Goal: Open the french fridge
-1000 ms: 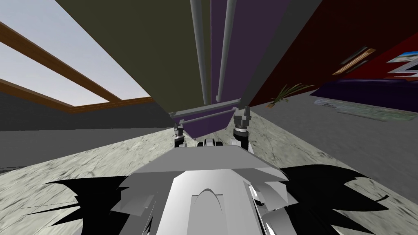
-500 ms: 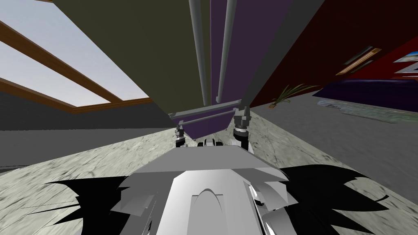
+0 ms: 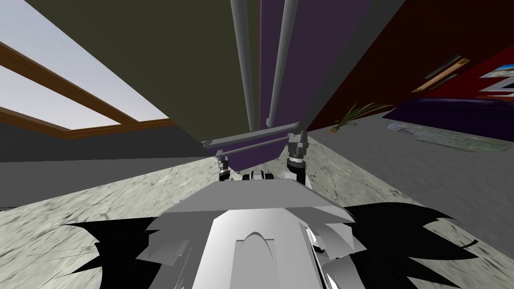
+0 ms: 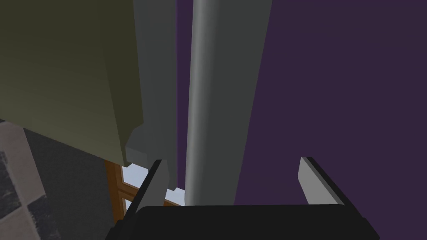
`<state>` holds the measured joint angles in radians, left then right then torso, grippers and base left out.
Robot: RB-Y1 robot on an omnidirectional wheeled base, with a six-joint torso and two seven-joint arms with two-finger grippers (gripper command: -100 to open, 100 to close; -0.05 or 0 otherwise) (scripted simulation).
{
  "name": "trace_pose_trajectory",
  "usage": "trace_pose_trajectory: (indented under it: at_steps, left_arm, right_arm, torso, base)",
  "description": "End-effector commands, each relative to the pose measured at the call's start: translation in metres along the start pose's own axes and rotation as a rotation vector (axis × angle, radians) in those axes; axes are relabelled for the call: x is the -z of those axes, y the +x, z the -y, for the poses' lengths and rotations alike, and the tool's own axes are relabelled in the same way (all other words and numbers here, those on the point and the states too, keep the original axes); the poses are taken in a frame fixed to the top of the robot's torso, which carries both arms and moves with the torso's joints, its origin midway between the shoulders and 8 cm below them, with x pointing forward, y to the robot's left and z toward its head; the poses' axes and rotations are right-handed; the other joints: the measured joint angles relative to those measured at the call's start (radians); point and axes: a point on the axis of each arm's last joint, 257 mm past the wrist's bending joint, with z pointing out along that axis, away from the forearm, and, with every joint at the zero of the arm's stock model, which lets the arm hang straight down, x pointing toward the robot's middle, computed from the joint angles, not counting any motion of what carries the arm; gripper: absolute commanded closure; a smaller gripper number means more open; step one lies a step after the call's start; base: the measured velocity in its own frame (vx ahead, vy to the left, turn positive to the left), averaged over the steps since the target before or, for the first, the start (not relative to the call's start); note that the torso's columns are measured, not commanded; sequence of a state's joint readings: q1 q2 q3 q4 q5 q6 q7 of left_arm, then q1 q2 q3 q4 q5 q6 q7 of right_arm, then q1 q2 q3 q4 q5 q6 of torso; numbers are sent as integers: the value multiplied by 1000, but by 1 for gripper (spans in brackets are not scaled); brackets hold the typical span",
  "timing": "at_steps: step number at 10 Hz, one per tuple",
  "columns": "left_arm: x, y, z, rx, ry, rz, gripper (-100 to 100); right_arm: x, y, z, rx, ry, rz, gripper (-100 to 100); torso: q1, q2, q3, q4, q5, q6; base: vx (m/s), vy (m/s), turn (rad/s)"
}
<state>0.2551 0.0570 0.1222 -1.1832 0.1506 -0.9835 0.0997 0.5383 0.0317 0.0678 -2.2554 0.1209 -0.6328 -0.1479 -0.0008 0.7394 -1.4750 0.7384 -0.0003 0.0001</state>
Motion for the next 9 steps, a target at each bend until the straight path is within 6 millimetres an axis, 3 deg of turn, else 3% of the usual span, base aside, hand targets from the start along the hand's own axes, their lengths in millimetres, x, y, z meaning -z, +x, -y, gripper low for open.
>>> trace_pose_trajectory:
  at_steps: [1, 5, 6, 7, 9]
  left_arm:
    - [-11, 0, 2, 3, 0, -1, -100]
    - [-23, 1, 4, 4, 2, -4, -100]
    - [-11, 0, 2, 3, 0, -1, 100]
    - [-5, 0, 1, 2, 0, 0, 100]
    - [-17, 0, 7, 2, 11, -8, 100]
  right_arm:
    - [0, 0, 0, 0, 0, 0, 0]
    - [0, 0, 0, 0, 0, 0, 0]
    - [0, 0, 0, 0, 0, 0, 0]
    - [0, 0, 0, 0, 0, 0, 0]
    - [0, 0, 0, 0, 0, 0, 0]
  torso:
    - [1, 2, 1, 1, 0, 0]
    - [1, -2, -1, -1, 0, 0]
    - [1, -2, -1, -1, 0, 0]
    - [2, -2, -1, -3, 3, 1]
    - [6, -7, -3, -4, 5, 0]
  base:
    - [16, -4, 18]
    - [6, -3, 10]
    - [-5, 8, -16]
    - [-7, 14, -20]
    - [-49, -22, 14]
